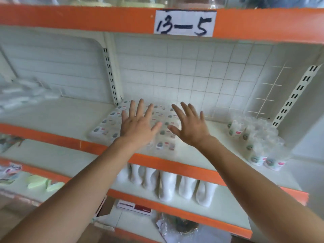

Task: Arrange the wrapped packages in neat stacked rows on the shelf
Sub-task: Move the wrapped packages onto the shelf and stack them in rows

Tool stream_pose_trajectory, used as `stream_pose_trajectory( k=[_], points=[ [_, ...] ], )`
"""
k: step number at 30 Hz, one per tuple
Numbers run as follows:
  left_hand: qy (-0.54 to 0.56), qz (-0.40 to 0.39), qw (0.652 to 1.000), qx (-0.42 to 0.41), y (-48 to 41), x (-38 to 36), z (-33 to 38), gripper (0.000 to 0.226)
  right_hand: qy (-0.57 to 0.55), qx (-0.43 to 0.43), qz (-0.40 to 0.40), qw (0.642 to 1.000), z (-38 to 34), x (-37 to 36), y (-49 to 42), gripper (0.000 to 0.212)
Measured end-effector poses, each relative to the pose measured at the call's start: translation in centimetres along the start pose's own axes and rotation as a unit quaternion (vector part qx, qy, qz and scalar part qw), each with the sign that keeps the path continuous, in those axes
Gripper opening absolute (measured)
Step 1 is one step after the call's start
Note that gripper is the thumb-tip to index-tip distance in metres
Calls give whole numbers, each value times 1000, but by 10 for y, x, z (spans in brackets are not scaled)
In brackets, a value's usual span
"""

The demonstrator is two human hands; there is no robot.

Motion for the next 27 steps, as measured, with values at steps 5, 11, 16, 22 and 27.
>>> stream_pose_trajectory(
  k=[5,11,16,22,27],
  points=[
    [-46,37,998,29,45,47,-132,75,-21,21,21,999,-144,-2,-7,75],
    [-79,38,994,70,78,73,-265,76,-70,49,23,996,-276,-15,-26,73],
    [-89,33,990,108,83,71,-358,75,-77,83,8,994,-364,-42,-54,74],
    [-99,25,987,126,61,50,-462,74,-76,112,-17,991,-458,-97,-114,74],
    [-123,10,985,124,16,27,-551,74,-68,123,-32,990,-531,-153,-180,73]
  ],
)
Point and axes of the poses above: each hand's wrist, its own y-axis away from the middle knuckle, its own x-axis out of the back of the hand, z = x × y, the point moved 10 cm from there along -y, towards the middle knuckle, and after that the axes turned 12 degrees about z, right-handed, at the moved point
